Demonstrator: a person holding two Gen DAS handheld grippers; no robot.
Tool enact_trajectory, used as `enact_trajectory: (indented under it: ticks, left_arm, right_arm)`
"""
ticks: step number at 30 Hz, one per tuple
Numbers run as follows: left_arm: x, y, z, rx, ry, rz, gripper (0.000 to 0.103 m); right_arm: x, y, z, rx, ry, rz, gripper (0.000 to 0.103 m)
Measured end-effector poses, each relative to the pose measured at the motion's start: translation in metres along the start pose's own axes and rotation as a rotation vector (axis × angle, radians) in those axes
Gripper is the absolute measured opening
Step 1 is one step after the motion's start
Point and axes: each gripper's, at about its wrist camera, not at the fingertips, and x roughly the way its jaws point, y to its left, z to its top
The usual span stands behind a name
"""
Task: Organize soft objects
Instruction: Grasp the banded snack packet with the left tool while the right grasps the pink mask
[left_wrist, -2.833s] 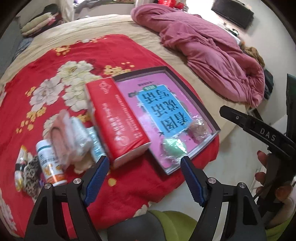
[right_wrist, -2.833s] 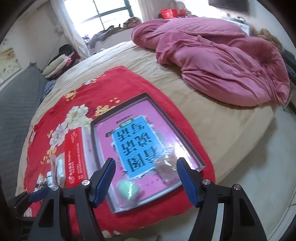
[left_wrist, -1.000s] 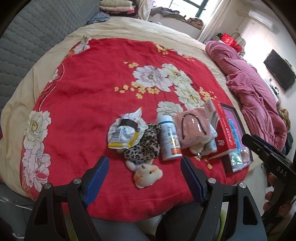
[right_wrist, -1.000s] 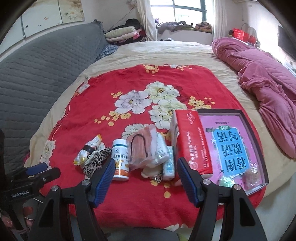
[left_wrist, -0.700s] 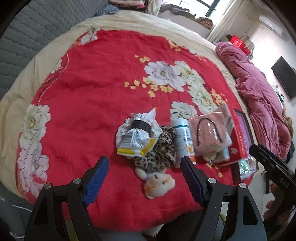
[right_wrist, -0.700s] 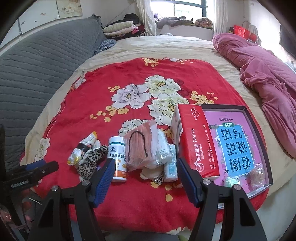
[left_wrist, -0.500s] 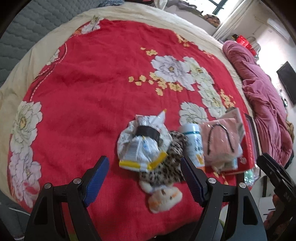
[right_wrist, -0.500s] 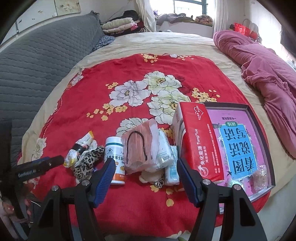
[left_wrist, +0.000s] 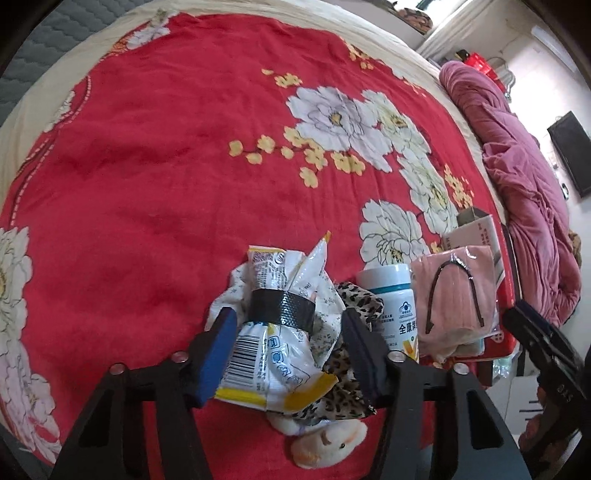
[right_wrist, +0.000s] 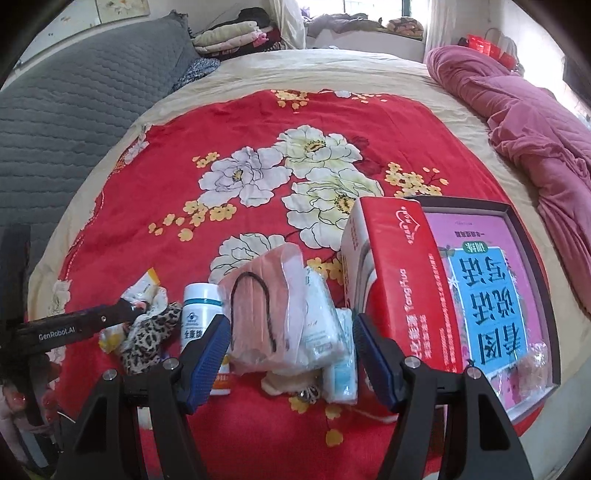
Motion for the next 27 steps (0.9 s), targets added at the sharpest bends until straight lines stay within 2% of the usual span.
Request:
enact_trajectory:
  ticks: [9,15,21,23,27]
  left_arm:
    - [0.011,0.004,-0.002,0.018,0.017,-0.007,0.057]
    - [0.012,0.004,-0.002,0.025,0.013,-0.011,0.055]
    - [0.013,0.004,-0.005,0.041,0.009,0.002,0.053]
    - [0.012,0.004,-0.005,0.042,0.009,0.013,0.051]
    - [0.011,0.002,-0.008,0.056,0.003,0.025,0.048]
  right_arm:
    - [0.043,-0.003,0.014,-0.02,0.051,-0.002,0.068]
    - [0.05,0.007,0.013,-0.03,0.041,0.03,0.066]
    - [0.043,0.022,0.012,-0.1,0.006,0.034,0.049]
    - [0.038,0.025,0.01,-0.131,-0.009,0.016,0.039]
    - [0.032,0.018,0.007,-0.126,-0.043,0.024,0.028]
